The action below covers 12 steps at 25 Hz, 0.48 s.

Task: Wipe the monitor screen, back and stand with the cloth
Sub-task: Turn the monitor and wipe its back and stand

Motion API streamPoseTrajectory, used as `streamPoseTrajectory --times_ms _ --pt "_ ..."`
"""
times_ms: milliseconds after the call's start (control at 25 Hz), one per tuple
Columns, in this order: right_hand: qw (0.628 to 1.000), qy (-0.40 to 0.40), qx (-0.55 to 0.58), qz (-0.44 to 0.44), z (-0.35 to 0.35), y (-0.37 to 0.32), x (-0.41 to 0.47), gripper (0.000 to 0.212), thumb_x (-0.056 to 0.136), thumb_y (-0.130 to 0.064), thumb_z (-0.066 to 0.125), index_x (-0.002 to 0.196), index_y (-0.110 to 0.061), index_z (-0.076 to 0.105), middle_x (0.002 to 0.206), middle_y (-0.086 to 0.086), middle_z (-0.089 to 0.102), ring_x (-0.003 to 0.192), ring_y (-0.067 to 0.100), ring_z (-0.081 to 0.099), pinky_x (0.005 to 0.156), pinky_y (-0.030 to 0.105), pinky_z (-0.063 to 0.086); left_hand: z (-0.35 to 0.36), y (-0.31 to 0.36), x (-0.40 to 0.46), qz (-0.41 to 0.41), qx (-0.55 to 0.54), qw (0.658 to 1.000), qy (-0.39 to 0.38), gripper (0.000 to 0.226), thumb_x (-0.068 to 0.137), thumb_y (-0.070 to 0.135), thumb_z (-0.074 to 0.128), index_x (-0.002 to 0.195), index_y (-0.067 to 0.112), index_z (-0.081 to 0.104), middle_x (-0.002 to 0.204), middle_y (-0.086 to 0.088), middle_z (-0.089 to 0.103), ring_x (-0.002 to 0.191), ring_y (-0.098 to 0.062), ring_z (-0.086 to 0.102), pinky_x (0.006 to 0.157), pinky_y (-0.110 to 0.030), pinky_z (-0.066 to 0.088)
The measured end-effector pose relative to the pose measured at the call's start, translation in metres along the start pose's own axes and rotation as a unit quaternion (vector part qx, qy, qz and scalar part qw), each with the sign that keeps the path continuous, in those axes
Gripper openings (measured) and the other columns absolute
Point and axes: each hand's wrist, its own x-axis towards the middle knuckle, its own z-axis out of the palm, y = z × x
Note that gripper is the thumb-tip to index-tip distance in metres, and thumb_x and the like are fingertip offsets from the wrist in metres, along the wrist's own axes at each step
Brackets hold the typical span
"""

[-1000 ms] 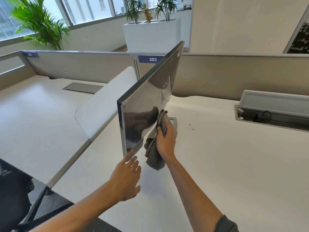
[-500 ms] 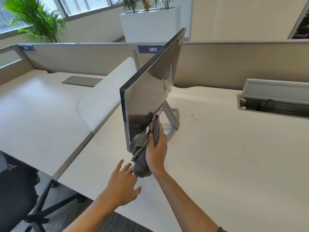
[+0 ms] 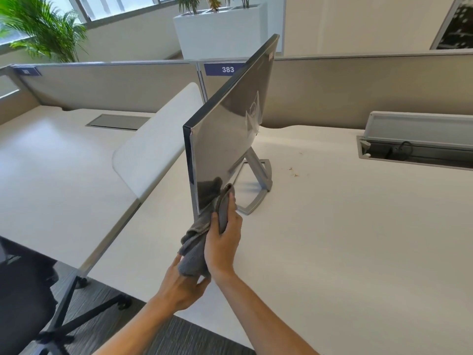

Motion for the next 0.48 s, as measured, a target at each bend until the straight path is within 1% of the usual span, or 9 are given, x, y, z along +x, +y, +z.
streamPoseTrajectory --times_ms 40,80,120,160,200,240,320,360,480 --pt "1.000 -0.016 -0.005 0.002 0.003 -0.001 -0.005 0.049 0.099 -0.022 0.050 0.145 -0.034 0.038 0.121 -0.007 0.048 0.099 -0.009 0.051 0.084 -0.003 0.037 -0.002 -0.001 0.003 -0.022 -0.024 0.999 0.006 0.021 0.093 0.029 0.052 0.111 0.021 0.060 0.101 0.006 0.065 0.094 -0.012 0.059 0.077 -0.011 0.044" --pt "0.999 -0.039 -0.019 0.017 0.005 0.002 -0.007 0.047 0.099 -0.023 0.050 0.143 -0.035 0.039 0.121 -0.005 0.048 0.097 -0.005 0.052 0.085 -0.002 0.039 -0.002 -0.003 0.004 -0.041 -0.062 0.997 0.012 0.030 0.090 0.024 0.058 0.120 0.018 0.056 0.111 0.003 0.062 0.101 -0.015 0.058 0.077 -0.008 0.040" --pt "0.997 -0.057 -0.033 0.042 0.005 0.006 -0.004 0.046 0.099 -0.024 0.050 0.142 -0.036 0.041 0.120 -0.004 0.050 0.098 -0.001 0.054 0.090 0.005 0.043 -0.002 -0.008 0.006 -0.044 -0.083 0.995 0.019 0.044 0.085 0.022 0.067 0.126 0.016 0.053 0.120 0.000 0.060 0.108 -0.019 0.057 0.082 -0.007 0.040" --pt "0.995 -0.063 -0.037 0.065 0.003 0.011 0.002 0.044 0.098 -0.025 0.051 0.140 -0.036 0.043 0.119 -0.003 0.055 0.101 0.006 0.057 0.096 0.018 0.047 -0.007 -0.010 0.006 -0.025 -0.066 0.996 0.052 0.055 0.078 0.023 0.074 0.128 0.015 0.053 0.124 -0.002 0.059 0.110 -0.021 0.058 0.086 -0.010 0.042" --pt "0.994 -0.059 -0.037 0.079 -0.003 0.016 0.010 0.043 0.097 -0.026 0.051 0.138 -0.037 0.046 0.117 -0.004 0.058 0.103 0.011 0.058 0.100 0.031 0.047 -0.010 -0.013 0.005 0.013 -0.016 0.997 0.077 0.060 0.073 0.026 0.076 0.128 0.016 0.054 0.124 -0.003 0.061 0.111 -0.022 0.060 0.092 -0.017 0.044" --pt "0.995 -0.042 -0.033 0.085 -0.010 0.021 0.019 0.043 0.096 -0.026 0.052 0.137 -0.036 0.047 0.115 -0.006 0.059 0.104 0.012 0.059 0.101 0.037 0.046 -0.013 -0.015 0.003 0.047 0.029 0.994 0.097 0.057 0.075 0.027 0.070 0.129 0.015 0.055 0.127 -0.004 0.061 0.115 -0.023 0.059 0.100 -0.023 0.039" --pt "0.997 0.001 -0.022 0.070 -0.025 0.022 0.039 0.043 0.096 -0.022 0.054 0.137 -0.033 0.048 0.118 -0.008 0.060 0.105 0.011 0.058 0.102 0.037 0.047 -0.021 -0.009 0.000 0.088 0.043 0.987 0.125 0.048 0.084 0.023 0.055 0.130 0.012 0.057 0.134 -0.007 0.058 0.126 -0.024 0.053 0.111 -0.029 0.026" --pt "0.998 0.006 -0.013 0.053 -0.030 0.022 0.050 0.042 0.096 -0.021 0.054 0.137 -0.031 0.049 0.121 -0.008 0.061 0.107 0.011 0.059 0.101 0.035 0.047 -0.021 -0.007 0.001 0.112 0.055 0.982 0.145 0.046 0.086 0.022 0.053 0.131 0.011 0.057 0.136 -0.007 0.056 0.129 -0.023 0.050 0.113 -0.031 0.025" --pt "0.999 -0.051 -0.015 0.009 -0.036 0.014 0.081 0.033 0.098 -0.021 0.053 0.130 -0.026 0.056 0.121 -0.006 0.064 0.106 0.013 0.061 0.100 0.028 0.048 -0.036 0.011 0.006 0.174 0.117 0.954 0.212 0.050 0.087 0.028 0.055 0.135 0.011 0.055 0.144 -0.008 0.048 0.137 -0.023 0.040 0.117 -0.043 0.024"
